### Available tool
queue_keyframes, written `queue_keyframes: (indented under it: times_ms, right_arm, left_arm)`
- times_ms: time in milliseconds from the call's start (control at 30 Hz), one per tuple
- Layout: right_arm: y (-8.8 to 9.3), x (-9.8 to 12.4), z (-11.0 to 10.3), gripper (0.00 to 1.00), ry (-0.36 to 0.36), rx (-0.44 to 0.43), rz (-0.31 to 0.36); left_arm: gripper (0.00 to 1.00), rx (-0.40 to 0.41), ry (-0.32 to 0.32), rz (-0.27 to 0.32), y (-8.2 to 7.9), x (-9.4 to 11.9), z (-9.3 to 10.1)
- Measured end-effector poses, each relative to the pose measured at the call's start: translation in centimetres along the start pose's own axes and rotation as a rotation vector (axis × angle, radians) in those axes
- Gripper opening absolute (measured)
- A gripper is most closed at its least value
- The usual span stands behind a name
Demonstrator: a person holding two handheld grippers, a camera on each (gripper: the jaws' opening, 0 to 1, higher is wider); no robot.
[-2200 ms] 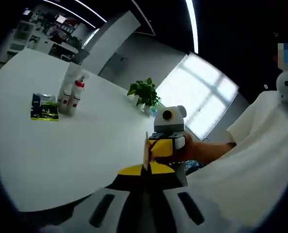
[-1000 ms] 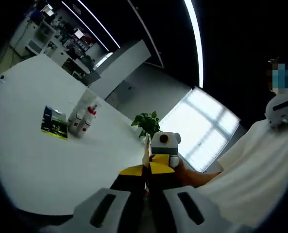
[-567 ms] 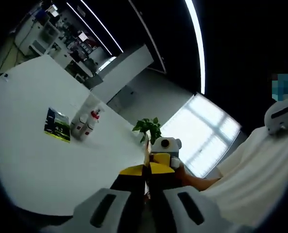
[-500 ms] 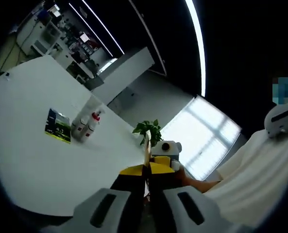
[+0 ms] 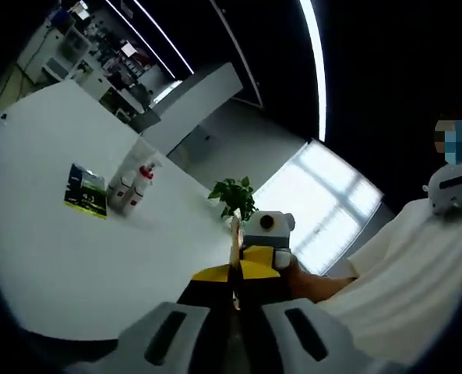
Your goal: Arrange the skincare products in the storage area until every visible bottle or jar stands upright without overlapping.
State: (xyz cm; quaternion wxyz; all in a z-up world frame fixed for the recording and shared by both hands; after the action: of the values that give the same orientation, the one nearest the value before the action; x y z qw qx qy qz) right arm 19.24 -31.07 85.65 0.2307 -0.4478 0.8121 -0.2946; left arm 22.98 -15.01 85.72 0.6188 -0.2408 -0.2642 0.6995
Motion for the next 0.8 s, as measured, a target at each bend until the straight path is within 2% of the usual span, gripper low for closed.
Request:
queue_keyframes:
  times_ms: [33,267,533,800]
  right_arm:
    - [-0.05,0.03,-0.14,0.0,-0.013,-0.018,0.012]
    - [0.16,0.19,-0.06,0.02,0.021,-0.015,0.007]
    - [0.39,0.36,-0.14,0.02,0.027,-0.013,0.02]
    - [0.4,0.5,-0.3,0.0,0.034,0.016,-0.004]
  left_arm:
    - [0.0,0.0,0.008,0.007,-0.08,0.03,0.07]
    - [0.0,0.01,0.001,0.013,-0.12,0.07,0.04]
    - [0.0,0.02,-0.003,0.015,-0.14,0.12,-0.01]
    - [0.0,0.028,-0.006,0.008,-0.08,0.03,-0.14]
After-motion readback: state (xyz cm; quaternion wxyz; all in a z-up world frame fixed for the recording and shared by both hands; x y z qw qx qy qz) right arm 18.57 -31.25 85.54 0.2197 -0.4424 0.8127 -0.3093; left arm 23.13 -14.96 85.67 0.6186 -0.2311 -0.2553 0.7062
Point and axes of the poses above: the point that each gripper's makers call its tool centre point, and the gripper's own axes: x roughly backward along the fingers, z roughly to its right, y roughly out of its underside, the point moved 8 cm from there along x, roughly backward along the fingers, and after that the axes turned 2 degrees about z, right-handed, at the moved point
